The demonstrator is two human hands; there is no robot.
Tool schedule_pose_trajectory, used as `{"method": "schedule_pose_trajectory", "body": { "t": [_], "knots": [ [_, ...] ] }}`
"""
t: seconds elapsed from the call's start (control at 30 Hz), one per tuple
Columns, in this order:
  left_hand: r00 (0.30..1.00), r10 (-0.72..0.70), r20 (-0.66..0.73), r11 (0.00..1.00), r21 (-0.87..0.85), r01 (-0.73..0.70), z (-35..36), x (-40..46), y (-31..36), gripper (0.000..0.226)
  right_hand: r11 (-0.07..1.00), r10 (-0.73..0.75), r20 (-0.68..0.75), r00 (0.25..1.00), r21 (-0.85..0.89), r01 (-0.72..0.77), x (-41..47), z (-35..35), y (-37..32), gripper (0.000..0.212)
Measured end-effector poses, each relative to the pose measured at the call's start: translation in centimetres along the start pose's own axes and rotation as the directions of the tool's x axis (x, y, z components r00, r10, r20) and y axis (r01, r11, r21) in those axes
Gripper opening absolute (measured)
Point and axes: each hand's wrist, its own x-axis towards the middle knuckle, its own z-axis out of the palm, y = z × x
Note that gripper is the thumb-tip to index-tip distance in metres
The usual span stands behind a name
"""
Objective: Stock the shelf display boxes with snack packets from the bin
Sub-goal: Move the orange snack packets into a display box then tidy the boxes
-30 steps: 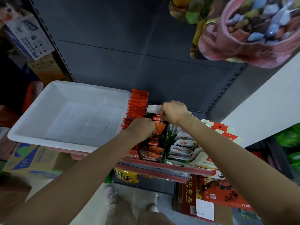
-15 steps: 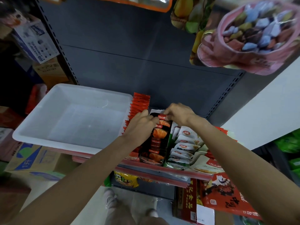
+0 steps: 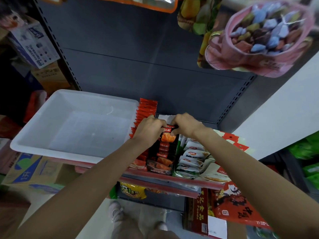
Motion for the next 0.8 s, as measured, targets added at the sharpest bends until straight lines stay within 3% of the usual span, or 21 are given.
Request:
{"method": "schedule_pose_trajectory", "body": {
  "t": [0.17, 0.3, 0.37, 0.63, 0.8],
  "knots": [
    [0.999, 0.037, 0.039, 0.995, 0.086, -0.040, -0.1, -0.2, 0.8, 0.032, 0.999, 0.018, -0.014, 1.000, -0.045, -0.018, 0.1, 0.2, -0.3, 0.031],
    [0.981, 0.181, -0.066, 0.980, 0.093, -0.175, 0.2, -1.3, 0.6, 0.033, 0.996, 0.020, -0.091, 0.996, -0.089, -0.028, -0.1, 0.5, -0.4, 0.024],
    [0.975, 0.222, -0.013, 0.972, 0.085, -0.220, 0.0, -1.8, 0.2, 0.024, 0.993, 0.016, -0.113, 0.993, -0.111, -0.029, -0.1, 0.5, -0.5, 0.022],
    [0.926, 0.168, 0.338, 0.979, 0.053, -0.197, -0.8, -1.7, -0.4, 0.032, 0.993, 0.023, -0.121, 0.992, -0.108, -0.036, 0.0, 0.2, -0.8, 0.022],
    [0.935, 0.141, 0.327, 0.976, 0.112, -0.186, -0.9, -1.9, -0.2, 0.041, 0.993, 0.015, -0.136, 0.991, -0.114, -0.031, -0.1, 0.3, -0.8, 0.022]
  ]
}}
